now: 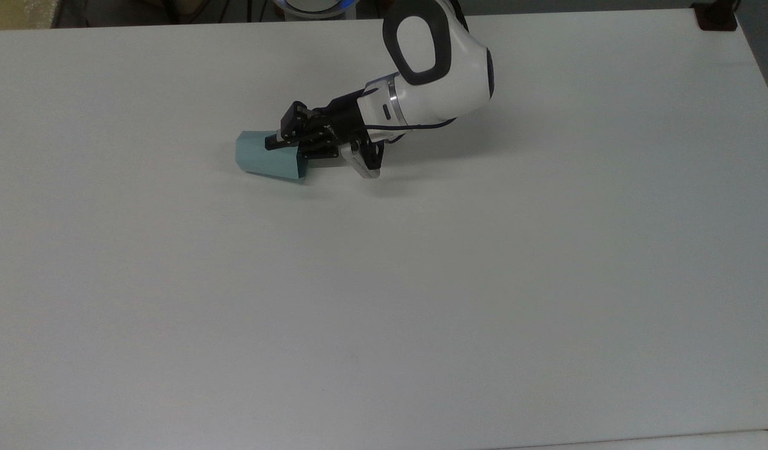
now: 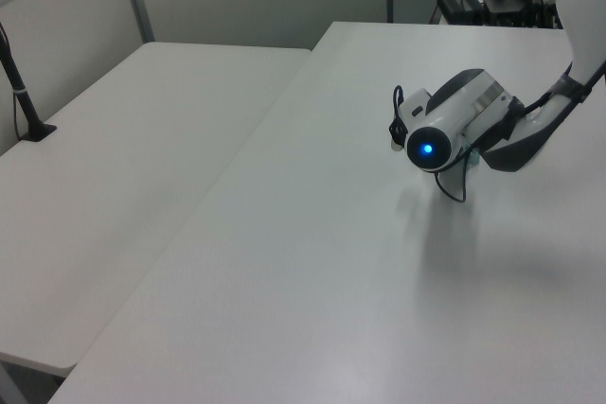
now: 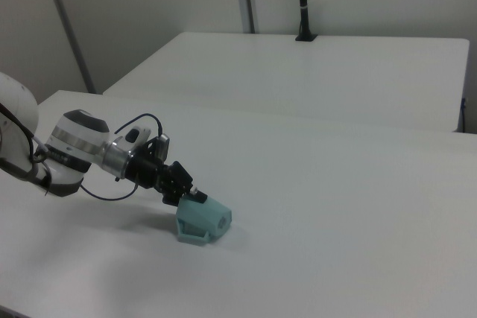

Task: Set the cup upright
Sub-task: 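Close the gripper on the cup's base end, then lift and rotate the held cup so its rim faces the table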

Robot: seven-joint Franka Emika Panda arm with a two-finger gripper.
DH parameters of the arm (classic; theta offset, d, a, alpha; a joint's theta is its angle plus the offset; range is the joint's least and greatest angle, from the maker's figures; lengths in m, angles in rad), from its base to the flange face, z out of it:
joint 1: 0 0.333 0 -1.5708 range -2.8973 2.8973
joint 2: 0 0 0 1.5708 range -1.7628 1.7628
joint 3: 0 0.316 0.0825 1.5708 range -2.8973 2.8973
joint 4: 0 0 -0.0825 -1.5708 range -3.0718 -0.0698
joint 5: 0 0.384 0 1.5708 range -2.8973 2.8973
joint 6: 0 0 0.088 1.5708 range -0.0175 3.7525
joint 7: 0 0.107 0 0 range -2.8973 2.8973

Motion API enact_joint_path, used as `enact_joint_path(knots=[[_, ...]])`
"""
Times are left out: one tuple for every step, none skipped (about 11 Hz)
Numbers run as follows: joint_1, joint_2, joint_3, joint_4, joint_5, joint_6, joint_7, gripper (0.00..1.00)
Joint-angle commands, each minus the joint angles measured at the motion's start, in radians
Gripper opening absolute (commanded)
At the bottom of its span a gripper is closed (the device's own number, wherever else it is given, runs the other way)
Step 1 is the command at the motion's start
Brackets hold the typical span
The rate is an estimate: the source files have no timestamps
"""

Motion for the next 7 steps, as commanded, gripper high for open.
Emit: enact_joint_path(knots=[[-0.027, -0.134, -0.005, 0.01, 0.184, 0.075, -0.111, 0.0], [-0.03, -0.169, -0.01, 0.015, 0.212, 0.077, -0.148, 0.0], [-0.047, -0.211, -0.01, 0.015, 0.249, 0.083, -0.17, 0.0], [-0.069, -0.254, -0.01, 0.014, 0.301, 0.125, -0.188, 0.0], [-0.079, -0.283, -0.011, 0.011, 0.329, 0.149, -0.199, 0.0], [-0.093, -0.306, -0.022, 0.012, 0.353, 0.156, -0.21, 0.0], [-0.104, -0.338, -0.043, 0.011, 0.433, 0.213, -0.239, 0.0]])
